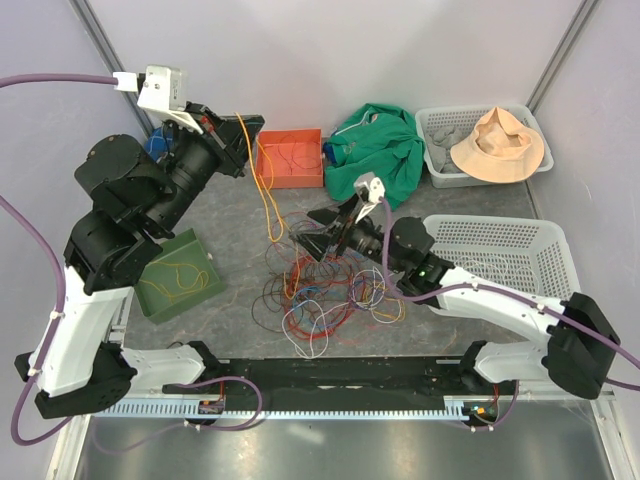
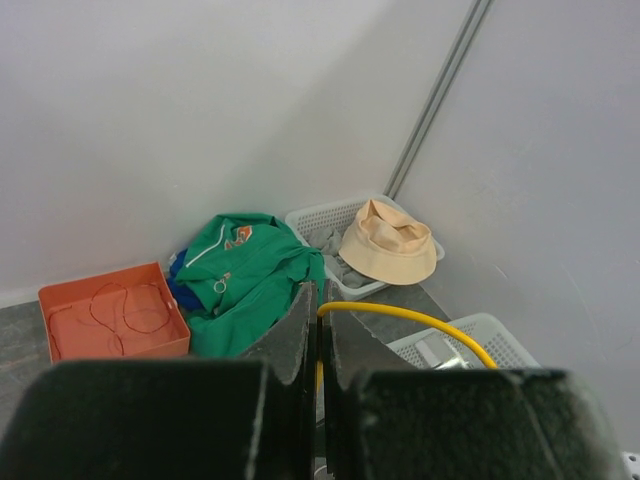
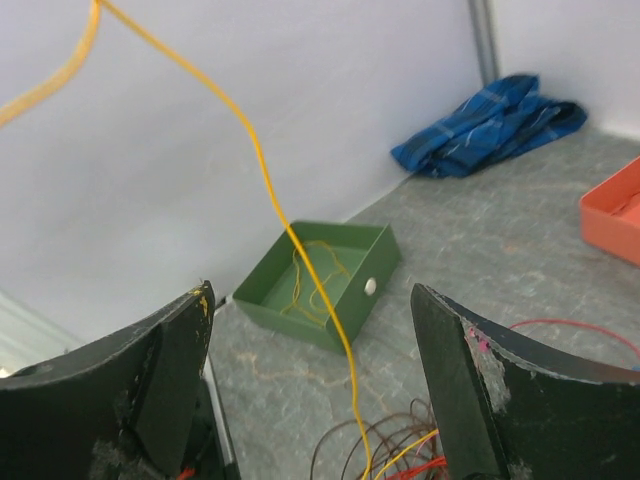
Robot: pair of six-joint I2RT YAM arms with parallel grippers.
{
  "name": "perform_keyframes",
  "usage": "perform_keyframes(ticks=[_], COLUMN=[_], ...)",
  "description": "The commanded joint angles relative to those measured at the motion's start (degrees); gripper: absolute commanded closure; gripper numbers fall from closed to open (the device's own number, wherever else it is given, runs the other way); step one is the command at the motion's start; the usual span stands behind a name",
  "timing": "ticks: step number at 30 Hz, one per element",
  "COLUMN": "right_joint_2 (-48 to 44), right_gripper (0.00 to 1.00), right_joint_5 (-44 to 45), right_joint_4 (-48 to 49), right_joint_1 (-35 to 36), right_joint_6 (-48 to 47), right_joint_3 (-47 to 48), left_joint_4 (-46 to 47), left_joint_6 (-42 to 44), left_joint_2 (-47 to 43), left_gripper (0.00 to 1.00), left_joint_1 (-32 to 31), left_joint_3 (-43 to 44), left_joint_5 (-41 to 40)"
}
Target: Untangle the cables
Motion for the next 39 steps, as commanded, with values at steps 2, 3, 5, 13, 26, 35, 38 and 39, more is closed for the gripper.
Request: perform_keyframes(ticks=[2, 3, 5, 13, 26, 35, 38, 39], right_joint_2=[4.5, 5.1, 6.9, 10.9, 8.3, 11.6, 14.3, 15.2], right_gripper=[0.13, 0.13, 0.13, 0.74, 1.0, 1.0, 1.0, 1.0], right_joint_5=[-5.9, -6.2, -5.9, 9.7, 9.6, 3.0, -1.5, -2.9], right_joint_4=[0.1, -0.4, -2.4, -11.6, -32.5, -36.8, -34.1, -32.8], right_joint_1=[1.4, 1.8, 2.2, 2.3, 2.2, 2.2, 2.3, 2.3], right_joint_6=[-2.8, -3.1, -3.7, -6.5, -2.6, 2.5, 5.1, 6.6], right_joint_3=[3.6, 4.7, 5.8, 12.7, 30.9, 39.6, 40.8, 41.0], left_joint_4=[1.1, 1.2, 0.8, 0.5, 16.6, 12.5, 1.2, -5.5], left_joint_6=[-1.5, -1.5, -1.5, -2.2, -10.0, -10.8, -13.3, -15.9], left_joint_2=[0.2, 0.3, 0.2, -2.7, -20.8, -28.9, -29.5, -29.5], left_gripper=[0.98, 0.98, 0.98, 0.98, 0.98, 0.98, 0.98, 0.98], left_joint_1=[-0.1, -0.1, -0.1, -0.1, -0.1, -0.1, -0.1, -0.1], left_joint_3=[1.5, 1.5, 1.4, -3.0, -39.3, -47.7, -45.0, -43.8], left_joint_5=[1.7, 1.8, 1.9, 1.7, 2.3, -6.5, -16.7, -19.4])
